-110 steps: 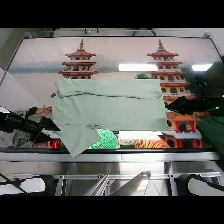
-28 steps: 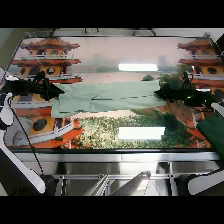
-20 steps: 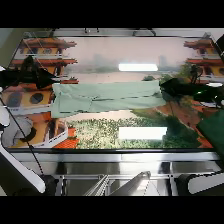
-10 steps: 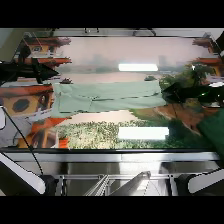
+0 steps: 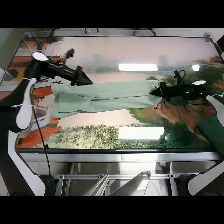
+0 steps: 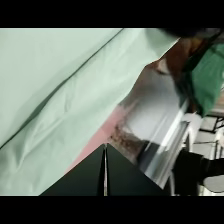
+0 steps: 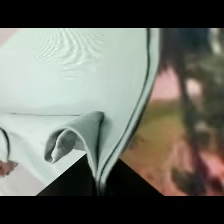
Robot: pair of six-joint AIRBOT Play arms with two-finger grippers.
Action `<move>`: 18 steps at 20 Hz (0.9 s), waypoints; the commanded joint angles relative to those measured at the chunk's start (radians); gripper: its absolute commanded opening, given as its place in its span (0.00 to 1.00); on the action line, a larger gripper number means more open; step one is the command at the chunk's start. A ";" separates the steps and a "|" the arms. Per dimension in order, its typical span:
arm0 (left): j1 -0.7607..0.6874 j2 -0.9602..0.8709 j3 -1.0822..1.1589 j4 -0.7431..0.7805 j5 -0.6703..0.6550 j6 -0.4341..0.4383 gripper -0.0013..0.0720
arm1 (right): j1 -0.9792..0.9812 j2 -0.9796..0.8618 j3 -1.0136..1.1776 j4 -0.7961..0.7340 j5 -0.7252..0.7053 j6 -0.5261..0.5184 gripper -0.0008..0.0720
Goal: Fold the shirts.
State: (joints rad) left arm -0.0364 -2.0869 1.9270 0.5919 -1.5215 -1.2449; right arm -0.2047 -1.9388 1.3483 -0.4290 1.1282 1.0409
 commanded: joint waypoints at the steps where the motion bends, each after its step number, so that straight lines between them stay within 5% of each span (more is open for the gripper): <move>1: -0.142 -0.063 0.000 0.156 0.076 -0.077 0.02 | -0.009 0.006 0.031 0.049 0.094 -0.027 0.04; 12: -0.377 -0.196 0.182 0.238 0.092 -0.194 0.04 | -0.137 0.199 0.032 0.044 0.333 -0.046 0.04; 15: -0.341 -0.055 0.148 0.084 0.054 -0.089 0.05 | -0.204 0.267 0.032 -0.044 0.396 -0.007 0.04; 18: -0.209 0.164 0.025 0.146 -0.031 -0.079 0.05 | -0.288 0.362 0.032 -0.150 0.433 0.035 0.04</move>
State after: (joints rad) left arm -0.3283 -2.0785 2.0224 0.7406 -1.4815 -1.3567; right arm -0.4267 -1.6539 1.3800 -0.4847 1.5093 1.0348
